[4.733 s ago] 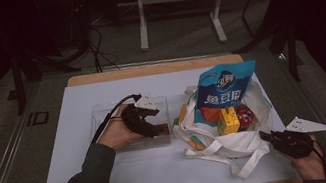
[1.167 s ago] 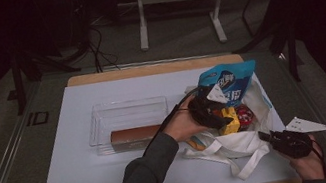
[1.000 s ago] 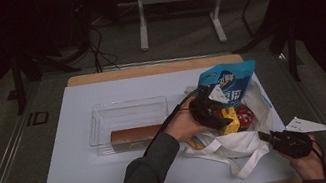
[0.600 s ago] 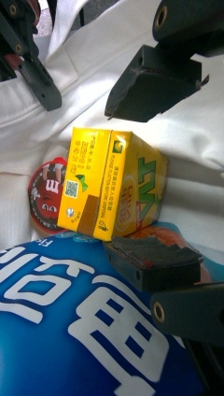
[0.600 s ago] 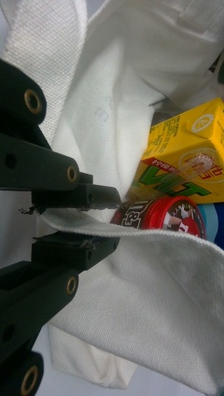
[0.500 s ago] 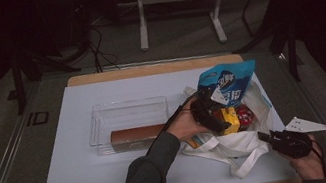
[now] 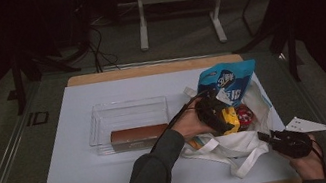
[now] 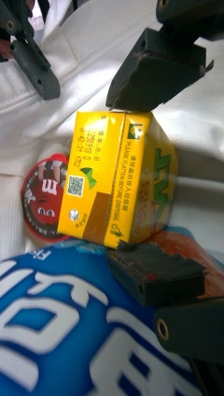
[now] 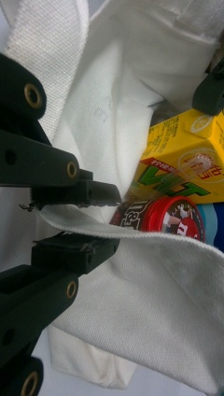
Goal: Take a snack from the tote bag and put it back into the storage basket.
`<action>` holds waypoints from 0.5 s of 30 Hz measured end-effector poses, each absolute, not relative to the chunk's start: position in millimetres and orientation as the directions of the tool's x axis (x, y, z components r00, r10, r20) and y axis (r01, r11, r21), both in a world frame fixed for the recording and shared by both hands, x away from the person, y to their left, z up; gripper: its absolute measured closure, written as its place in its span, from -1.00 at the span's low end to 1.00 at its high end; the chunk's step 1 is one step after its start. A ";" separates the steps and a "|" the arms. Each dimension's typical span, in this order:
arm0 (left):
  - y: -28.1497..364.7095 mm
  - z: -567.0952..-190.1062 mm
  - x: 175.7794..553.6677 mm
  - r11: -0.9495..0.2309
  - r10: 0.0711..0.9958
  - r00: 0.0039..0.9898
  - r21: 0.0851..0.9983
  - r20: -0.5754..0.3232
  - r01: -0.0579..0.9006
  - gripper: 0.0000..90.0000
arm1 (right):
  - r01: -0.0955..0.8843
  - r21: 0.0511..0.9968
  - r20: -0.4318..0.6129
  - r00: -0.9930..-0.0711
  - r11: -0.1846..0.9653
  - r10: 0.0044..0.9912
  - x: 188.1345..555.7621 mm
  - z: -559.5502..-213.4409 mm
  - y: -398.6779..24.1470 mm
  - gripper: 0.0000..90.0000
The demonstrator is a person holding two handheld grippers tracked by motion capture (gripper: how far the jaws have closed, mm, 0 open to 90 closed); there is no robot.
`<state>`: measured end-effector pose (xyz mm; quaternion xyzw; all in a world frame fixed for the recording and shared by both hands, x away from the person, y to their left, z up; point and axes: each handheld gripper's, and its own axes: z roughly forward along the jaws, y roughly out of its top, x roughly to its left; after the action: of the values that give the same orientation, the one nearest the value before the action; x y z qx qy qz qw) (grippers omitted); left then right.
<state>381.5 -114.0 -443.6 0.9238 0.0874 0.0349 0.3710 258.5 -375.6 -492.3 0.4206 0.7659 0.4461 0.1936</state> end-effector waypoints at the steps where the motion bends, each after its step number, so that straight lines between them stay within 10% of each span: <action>1: -114.9 -444.4 381.5 -0.714 0.183 0.983 0.689 0.006 0.129 -0.48 | 0.472 0.846 0.078 -0.572 0.249 0.817 258.4 -492.2 -375.5 0.67; 15: -119.0 -448.8 385.6 -0.707 0.183 0.983 0.695 0.001 0.131 -0.52 | 0.471 0.847 0.081 -0.571 0.245 0.817 257.9 -491.7 -375.7 0.66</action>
<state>385.6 -119.0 -448.8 0.9232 0.0850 0.0351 0.3731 257.9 -375.7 -491.7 0.4211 0.7648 0.4476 0.1932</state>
